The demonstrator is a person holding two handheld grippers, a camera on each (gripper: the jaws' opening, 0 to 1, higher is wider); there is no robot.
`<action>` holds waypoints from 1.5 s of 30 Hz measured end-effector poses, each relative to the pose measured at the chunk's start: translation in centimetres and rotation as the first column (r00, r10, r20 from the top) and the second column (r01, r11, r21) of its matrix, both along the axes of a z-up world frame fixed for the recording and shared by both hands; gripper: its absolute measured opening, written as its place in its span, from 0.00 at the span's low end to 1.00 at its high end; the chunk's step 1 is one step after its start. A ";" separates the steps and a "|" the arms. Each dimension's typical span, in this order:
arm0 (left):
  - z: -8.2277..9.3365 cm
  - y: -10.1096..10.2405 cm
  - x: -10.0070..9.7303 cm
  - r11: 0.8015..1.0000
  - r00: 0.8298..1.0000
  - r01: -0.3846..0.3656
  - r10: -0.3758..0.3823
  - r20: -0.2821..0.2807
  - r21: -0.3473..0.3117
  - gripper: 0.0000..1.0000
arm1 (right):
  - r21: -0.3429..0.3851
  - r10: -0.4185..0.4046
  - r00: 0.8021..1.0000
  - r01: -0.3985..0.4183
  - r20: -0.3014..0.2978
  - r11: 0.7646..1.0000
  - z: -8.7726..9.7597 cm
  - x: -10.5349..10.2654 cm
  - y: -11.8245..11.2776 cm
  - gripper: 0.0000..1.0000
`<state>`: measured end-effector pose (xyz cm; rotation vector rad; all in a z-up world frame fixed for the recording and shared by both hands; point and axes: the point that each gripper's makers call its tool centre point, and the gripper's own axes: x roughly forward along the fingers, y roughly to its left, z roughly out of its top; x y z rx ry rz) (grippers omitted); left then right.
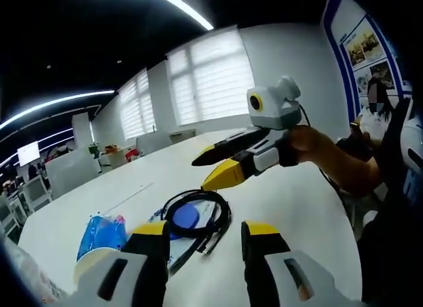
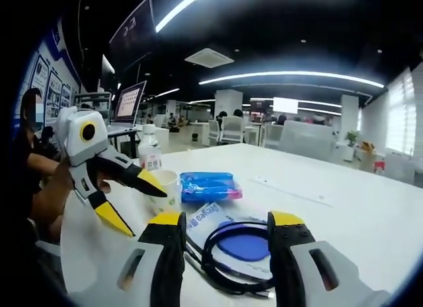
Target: Arrange the tabletop items into an orderly group along one side of the table until the central work area is clear of visible clutter.
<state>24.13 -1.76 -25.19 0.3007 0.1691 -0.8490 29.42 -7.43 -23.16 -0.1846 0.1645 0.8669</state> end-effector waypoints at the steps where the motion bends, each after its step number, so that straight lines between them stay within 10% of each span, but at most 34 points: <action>1: 0.0 -0.1 0.0 1.000 1.000 0.000 0.000 -0.001 0.001 0.42 | -0.002 -0.001 1.000 0.001 0.000 1.000 0.0 0.0 -0.1 0.46; 45: -2.4 -2.5 1.6 0.999 0.998 -0.020 0.023 -0.052 0.050 0.41 | -0.045 -0.061 0.997 0.059 -0.039 0.997 -2.6 1.5 -3.6 0.44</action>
